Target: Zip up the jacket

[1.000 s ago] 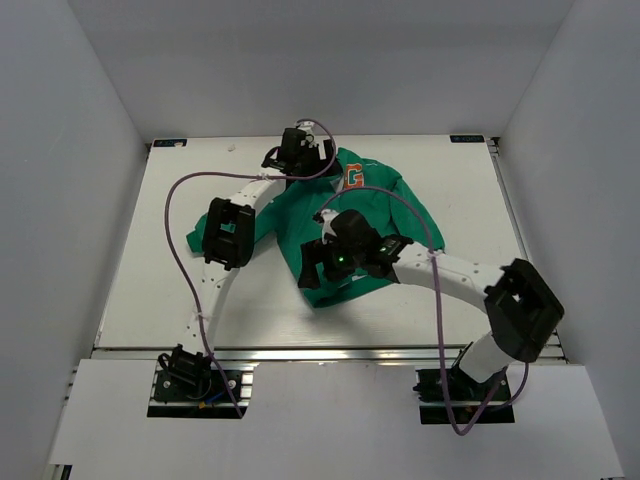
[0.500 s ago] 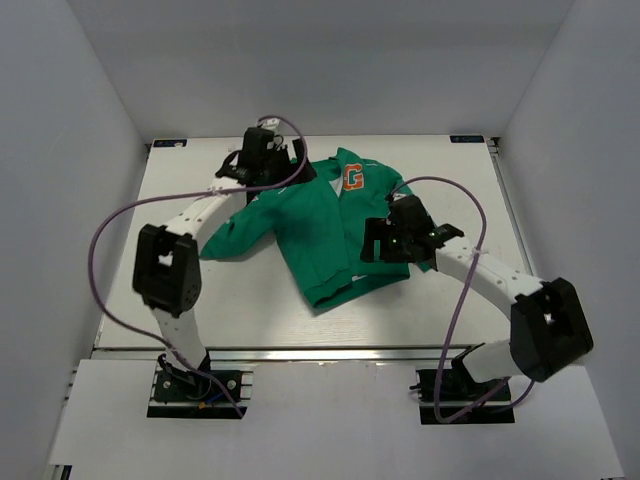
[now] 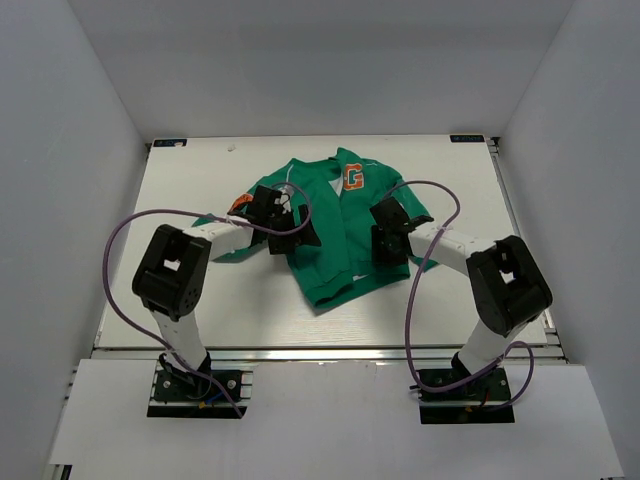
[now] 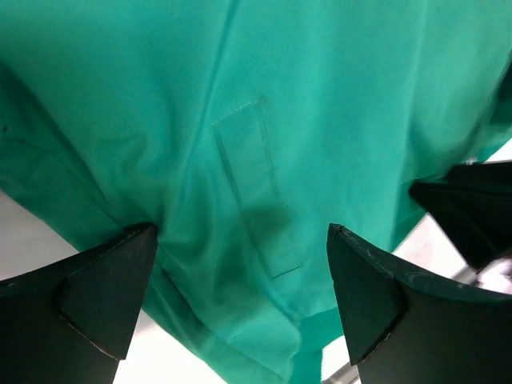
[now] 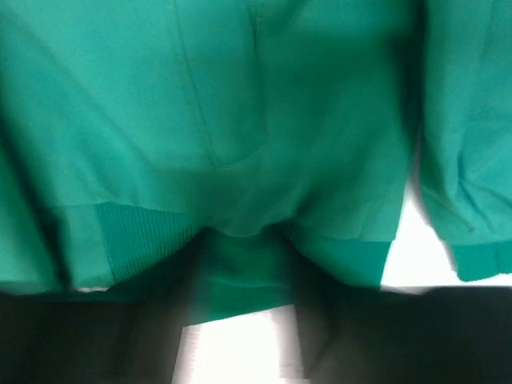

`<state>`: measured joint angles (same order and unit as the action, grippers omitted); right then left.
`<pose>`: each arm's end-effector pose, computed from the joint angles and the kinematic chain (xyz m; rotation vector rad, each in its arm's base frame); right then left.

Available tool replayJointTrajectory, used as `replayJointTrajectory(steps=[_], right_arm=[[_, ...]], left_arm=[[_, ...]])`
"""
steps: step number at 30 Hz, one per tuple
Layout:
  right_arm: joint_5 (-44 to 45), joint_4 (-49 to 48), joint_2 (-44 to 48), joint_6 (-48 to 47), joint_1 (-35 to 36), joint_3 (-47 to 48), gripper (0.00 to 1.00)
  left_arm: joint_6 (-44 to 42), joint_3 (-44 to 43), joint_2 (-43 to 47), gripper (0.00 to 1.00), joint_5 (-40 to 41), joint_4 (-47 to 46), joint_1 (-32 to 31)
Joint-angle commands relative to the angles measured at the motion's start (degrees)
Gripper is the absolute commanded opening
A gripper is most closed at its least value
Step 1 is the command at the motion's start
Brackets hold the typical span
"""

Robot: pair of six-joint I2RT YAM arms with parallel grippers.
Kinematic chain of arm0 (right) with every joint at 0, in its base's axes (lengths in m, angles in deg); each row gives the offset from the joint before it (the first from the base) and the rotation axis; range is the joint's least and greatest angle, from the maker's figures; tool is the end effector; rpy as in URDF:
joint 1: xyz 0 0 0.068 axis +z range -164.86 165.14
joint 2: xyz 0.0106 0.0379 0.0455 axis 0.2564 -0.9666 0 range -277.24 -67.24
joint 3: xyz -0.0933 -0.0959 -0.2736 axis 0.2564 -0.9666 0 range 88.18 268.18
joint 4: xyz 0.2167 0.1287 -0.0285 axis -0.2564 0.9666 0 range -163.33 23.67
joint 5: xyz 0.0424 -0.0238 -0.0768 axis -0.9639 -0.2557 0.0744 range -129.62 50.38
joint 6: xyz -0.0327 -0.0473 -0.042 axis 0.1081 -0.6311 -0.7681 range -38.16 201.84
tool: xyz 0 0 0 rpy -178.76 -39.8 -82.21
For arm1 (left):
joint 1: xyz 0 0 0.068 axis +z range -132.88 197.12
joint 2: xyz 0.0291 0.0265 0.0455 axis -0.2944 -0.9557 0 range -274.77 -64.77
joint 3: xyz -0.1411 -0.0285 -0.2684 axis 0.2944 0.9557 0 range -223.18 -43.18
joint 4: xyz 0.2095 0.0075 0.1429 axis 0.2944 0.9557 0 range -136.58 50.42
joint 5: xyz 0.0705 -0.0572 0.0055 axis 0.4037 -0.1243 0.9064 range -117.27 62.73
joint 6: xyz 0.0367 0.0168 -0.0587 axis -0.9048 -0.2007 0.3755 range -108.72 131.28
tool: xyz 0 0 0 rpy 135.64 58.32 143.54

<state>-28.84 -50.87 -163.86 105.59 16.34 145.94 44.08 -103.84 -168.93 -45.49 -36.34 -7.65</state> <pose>0.2958 0.1664 0.1911 -0.1068 2.6102 0.0892 0.3395 -0.1768 0.1773 -0.0462 2.6307 -0.7835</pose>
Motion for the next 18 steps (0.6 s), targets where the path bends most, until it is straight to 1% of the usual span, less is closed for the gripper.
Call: replayJointTrajectory(steps=[1, 2, 3, 5, 6, 8, 9, 11, 12, 14, 18], right_arm=[[4.6, 1.0, -0.7, 1.9, -0.3, -0.4, 0.3], [5.2, 1.3, -0.4, 2.4, -0.7, -1.2, 0.22], [5.9, 1.4, 0.3, 3.5, -1.8, -3.2, 0.13], [5.9, 2.2, 1.5, 4.3, -3.4, -5.2, 0.0], [7.4, 2.3, 3.5, 4.9, -4.0, -7.3, 0.0], [8.0, 2.2, 5.8, 4.9, -6.1, -9.6, 0.0], [8.1, 2.4, 7.8, 4.8, -6.8, -11.3, 0.0], [8.3, 4.0, 9.8, 5.3, -9.0, -12.1, 0.0], [9.2, 5.5, 12.0, 5.7, -9.5, -12.6, 0.0], [9.7, 6.1, 14.9, 6.0, -10.9, -13.8, 0.0], [4.0, 6.6, 22.9, 3.6, -13.1, -14.6, 0.0]], left_arm=[[-0.5, -0.7, -6.0, 0.98, 0.0, 4.5, 1.8], [-0.4, -0.2, -6.9, 0.98, -1.0, 4.5, 2.9], [-0.4, 0.5, -7.1, 0.98, -1.2, 4.0, 5.2], [-0.2, 2.2, -7.2, 0.98, -0.6, 3.8, 7.7], [-0.3, 2.6, -7.0, 0.98, -0.5, 3.8, 10.2], [-0.3, 2.6, -6.8, 0.98, 1.6, 5.1, 12.9], [-0.3, 1.4, -6.8, 0.98, 4.9, 6.1, 13.3], [-0.3, -0.4, -6.5, 0.98, 8.0, 9.3, 14.4], [-0.2, -1.9, -6.1, 0.98, 11.1, 10.1, 14.6], [-0.2, -3.1, -4.9, 0.98, 12.9, 11.8, 15.1], [1.3, -3.9, -3.0, 0.98, 16.3, 14.2, 15.6]])
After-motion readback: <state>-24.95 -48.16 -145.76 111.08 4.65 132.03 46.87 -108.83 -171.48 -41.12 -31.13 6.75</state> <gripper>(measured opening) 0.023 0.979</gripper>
